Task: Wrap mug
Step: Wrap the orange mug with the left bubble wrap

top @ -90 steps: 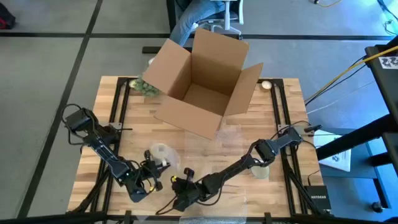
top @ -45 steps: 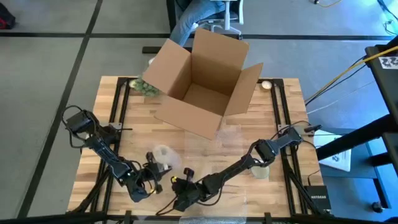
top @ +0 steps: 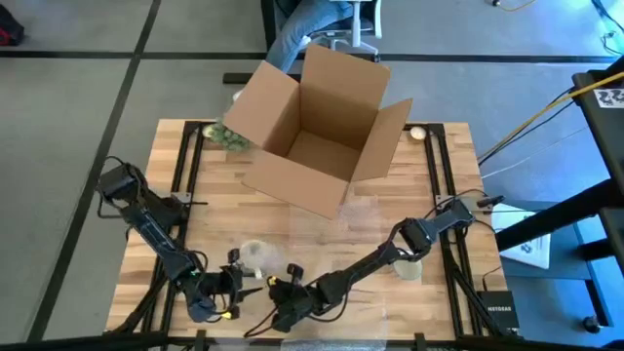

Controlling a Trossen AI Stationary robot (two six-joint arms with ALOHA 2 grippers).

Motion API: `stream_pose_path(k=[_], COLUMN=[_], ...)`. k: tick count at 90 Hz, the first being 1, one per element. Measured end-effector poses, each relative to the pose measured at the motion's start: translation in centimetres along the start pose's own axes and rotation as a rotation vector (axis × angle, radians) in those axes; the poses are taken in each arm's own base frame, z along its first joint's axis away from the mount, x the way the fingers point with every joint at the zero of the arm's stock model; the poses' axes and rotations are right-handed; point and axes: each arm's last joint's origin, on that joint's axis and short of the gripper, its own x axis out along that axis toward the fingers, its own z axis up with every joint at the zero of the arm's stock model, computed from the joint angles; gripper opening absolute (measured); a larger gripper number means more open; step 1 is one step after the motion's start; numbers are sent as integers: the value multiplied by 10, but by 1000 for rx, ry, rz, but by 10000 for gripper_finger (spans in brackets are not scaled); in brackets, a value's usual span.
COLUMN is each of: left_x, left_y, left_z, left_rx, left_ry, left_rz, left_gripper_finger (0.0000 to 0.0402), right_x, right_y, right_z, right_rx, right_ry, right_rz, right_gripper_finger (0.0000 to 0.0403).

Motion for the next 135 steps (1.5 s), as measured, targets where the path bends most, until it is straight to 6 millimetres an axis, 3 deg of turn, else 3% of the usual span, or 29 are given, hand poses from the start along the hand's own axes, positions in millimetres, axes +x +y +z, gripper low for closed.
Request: stream_pose_path(k=[17, 43, 64, 73, 90, 99, 118, 135], left_x=[-9, -14, -36, -47, -65, -59, -17, 0], left_y=[3, -3, 1, 5, 16, 23, 48, 49], left_z=[0, -4, 14, 34, 65, 67, 38, 29], left_rx=[49, 25, -215, -315, -221, -161, -116, -134], left_ry=[29, 172, 366, 305, 32, 4, 287, 344], left_rz=[-3, -182, -410, -433, -291, -196, -28, -12], left_gripper_finger=[135, 135, 134, 134, 134, 134, 134, 134], right_x=[0, 0, -2, -6, -6, -6, -10, -16], right_y=[1, 1, 2, 2, 2, 3, 1, 2], right_z=[1, 1, 3, 5, 6, 7, 12, 20], right_rx=[0, -2, -7, -22, -22, -16, -15, -4], right_ry=[-9, -10, -6, -2, -1, 4, 0, 6], right_rz=[17, 16, 25, 23, 39, 50, 54, 101], right_gripper_finger=[1, 1, 1, 1, 1, 1, 1, 1])
